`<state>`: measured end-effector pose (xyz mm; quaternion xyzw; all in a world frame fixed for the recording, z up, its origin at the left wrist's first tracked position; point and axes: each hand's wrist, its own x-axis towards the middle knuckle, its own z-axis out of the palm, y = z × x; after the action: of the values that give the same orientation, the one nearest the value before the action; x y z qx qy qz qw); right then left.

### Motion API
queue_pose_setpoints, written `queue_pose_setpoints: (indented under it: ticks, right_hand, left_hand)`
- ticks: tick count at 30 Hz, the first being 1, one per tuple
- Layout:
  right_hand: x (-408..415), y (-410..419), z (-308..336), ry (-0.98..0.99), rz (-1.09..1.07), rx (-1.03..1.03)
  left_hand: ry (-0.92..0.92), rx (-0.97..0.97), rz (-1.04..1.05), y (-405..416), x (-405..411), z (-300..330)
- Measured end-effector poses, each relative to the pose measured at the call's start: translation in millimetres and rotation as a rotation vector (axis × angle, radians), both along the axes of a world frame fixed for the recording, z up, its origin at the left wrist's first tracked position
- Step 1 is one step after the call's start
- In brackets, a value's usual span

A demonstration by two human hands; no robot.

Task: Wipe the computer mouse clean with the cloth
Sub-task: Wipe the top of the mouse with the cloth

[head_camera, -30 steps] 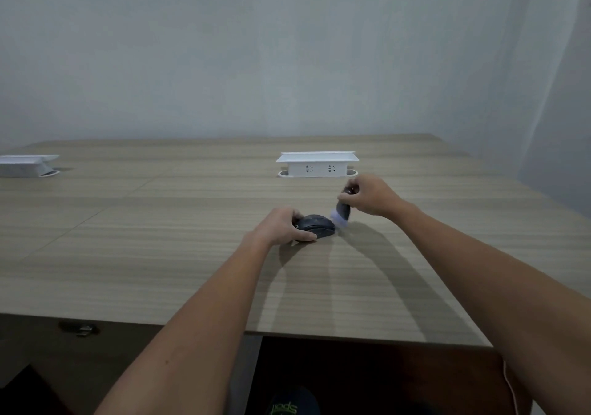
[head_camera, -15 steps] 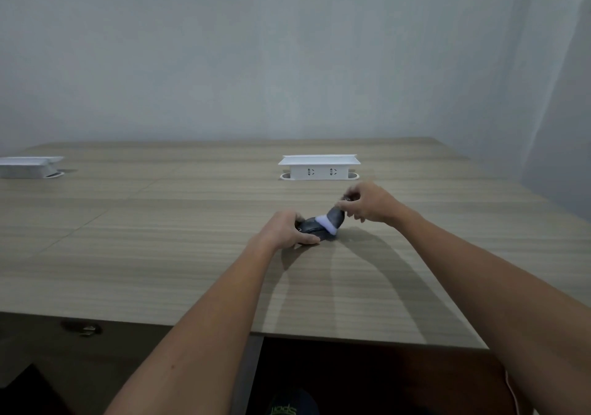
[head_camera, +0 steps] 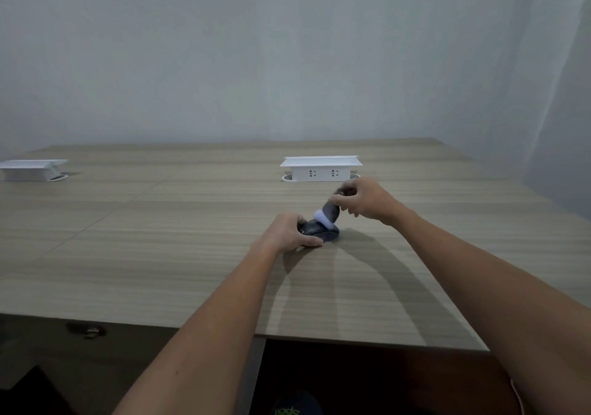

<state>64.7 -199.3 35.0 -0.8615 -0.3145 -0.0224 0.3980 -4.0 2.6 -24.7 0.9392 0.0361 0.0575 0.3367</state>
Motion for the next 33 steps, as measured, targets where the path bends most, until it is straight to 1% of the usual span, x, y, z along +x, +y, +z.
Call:
queue_pose_setpoints:
  ticks: [2, 4, 5, 6, 9, 11, 13, 14, 15, 16, 18, 19, 21, 23, 24, 25, 28, 29, 30, 33]
  right_hand:
    - [1.1, 2.2, -1.6, 0.019, -0.002, -0.045]
    - [5.8, 3.2, -2.5, -0.092, -0.066, -0.165]
    - [7.2, 3.9, -1.5, -0.126, -0.097, -0.185]
    - [8.0, 4.6, -0.6, -0.116, -0.101, -0.161]
    - [1.7, 7.3, 3.9, 0.000, -0.013, -0.026]
    - [4.0, 10.2, 3.3, -0.013, -0.021, -0.091]
    - [6.8, 11.0, 3.6, -0.086, -0.086, -0.222]
    - [9.1, 11.1, 4.2, -0.101, -0.118, -0.233]
    - [11.7, 11.2, 4.4, -0.089, -0.133, -0.202]
    - [11.8, 11.3, 4.7, -0.042, -0.117, -0.128]
    - [6.2, 10.5, 6.8, 0.082, -0.034, 0.029]
    - [4.9, 10.6, 6.4, 0.131, 0.010, 0.057]
    - [5.7, 11.6, 4.9, 0.129, -0.009, -0.025]
    - [9.4, 11.5, 5.0, 0.028, -0.108, -0.147]
    - [11.5, 11.4, 6.0, -0.016, -0.141, -0.164]
    - [12.5, 11.9, 6.9, -0.025, -0.145, -0.139]
    - [7.1, 14.3, 9.8, 0.101, -0.024, 0.018]
    - [6.2, 15.3, 9.2, 0.118, -0.008, 0.014]
    - [6.7, 16.6, 7.9, 0.105, -0.025, -0.027]
    - [11.6, 16.8, 4.7, -0.041, -0.123, -0.205]
  left_hand:
    - [-0.003, -0.010, -0.002, 0.3, 0.3, -0.5]
    - [-0.009, -0.013, 0.001, -0.6, 0.3, -0.5]
    - [-0.009, -0.015, 0.004, -0.9, 0.6, -0.9]
    - [-0.006, -0.019, 0.008, -1.0, 0.9, -1.0]
    - [0.007, -0.032, 0.008, -0.9, 0.5, -0.8]
    - [0.008, -0.030, 0.008, -0.5, 1.3, -1.2]
    - [0.006, -0.030, 0.007, -0.9, 1.8, -1.4]
    - [0.006, -0.034, 0.006, -1.3, 1.7, -1.5]
    - [0.006, -0.036, 0.007, -1.8, 1.1, -1.2]
    - [0.004, -0.036, 0.004, -2.0, 0.4, -0.6]
    - [0.002, -0.040, -0.002, -1.6, -1.2, 0.3]
    - [0.006, -0.042, -0.003, -1.3, -1.7, 0.6]
    - [0.014, -0.038, 0.001, -0.7, -1.5, 0.8]
    - [0.017, -0.040, 0.007, -0.9, -0.8, 0.2]
    - [0.013, -0.041, 0.008, -1.2, -0.5, -0.2]
    - [0.010, -0.042, 0.009, -1.3, -0.8, -0.4]
    - [0.009, -0.050, -0.001, -1.1, -2.9, 0.5]
    - [0.012, -0.051, 0.001, -1.1, -3.2, 0.9]
    - [0.012, -0.049, 0.003, -1.1, -3.0, 0.7]
    - [0.010, -0.045, 0.009, -1.7, -2.2, 0.4]
